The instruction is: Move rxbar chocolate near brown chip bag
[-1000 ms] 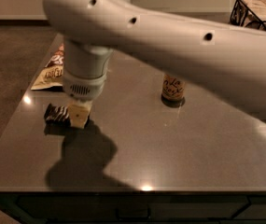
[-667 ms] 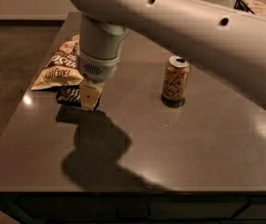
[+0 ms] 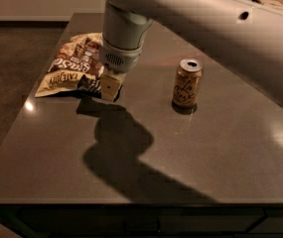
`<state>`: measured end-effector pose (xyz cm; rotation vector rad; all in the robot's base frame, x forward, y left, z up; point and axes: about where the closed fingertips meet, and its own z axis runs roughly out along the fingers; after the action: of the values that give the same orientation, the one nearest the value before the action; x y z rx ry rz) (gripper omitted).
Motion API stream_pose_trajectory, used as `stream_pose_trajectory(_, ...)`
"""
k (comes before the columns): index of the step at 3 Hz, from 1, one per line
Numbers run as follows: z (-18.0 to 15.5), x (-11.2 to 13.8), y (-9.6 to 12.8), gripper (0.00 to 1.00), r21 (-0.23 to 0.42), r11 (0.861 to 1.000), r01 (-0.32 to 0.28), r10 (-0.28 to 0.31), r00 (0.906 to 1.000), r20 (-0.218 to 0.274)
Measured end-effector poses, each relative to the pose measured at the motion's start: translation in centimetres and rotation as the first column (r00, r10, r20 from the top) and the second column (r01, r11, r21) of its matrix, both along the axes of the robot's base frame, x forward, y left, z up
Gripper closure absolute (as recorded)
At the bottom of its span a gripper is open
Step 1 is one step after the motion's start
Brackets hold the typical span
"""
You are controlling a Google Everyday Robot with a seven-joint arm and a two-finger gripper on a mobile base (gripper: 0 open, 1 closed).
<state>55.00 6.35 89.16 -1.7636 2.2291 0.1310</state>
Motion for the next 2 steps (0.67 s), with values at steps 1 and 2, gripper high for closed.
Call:
stream_pose_trajectory(1, -0.42, 0.82, -0.09, 0.36, 0.01, 1.0, 0.013, -0.013, 0.9999, 0.003)
stream_pose_trajectory(2, -1.13, 0.94, 0.54, 0.12, 0.03, 0.999, 0.022, -0.022, 0.9997, -0.001)
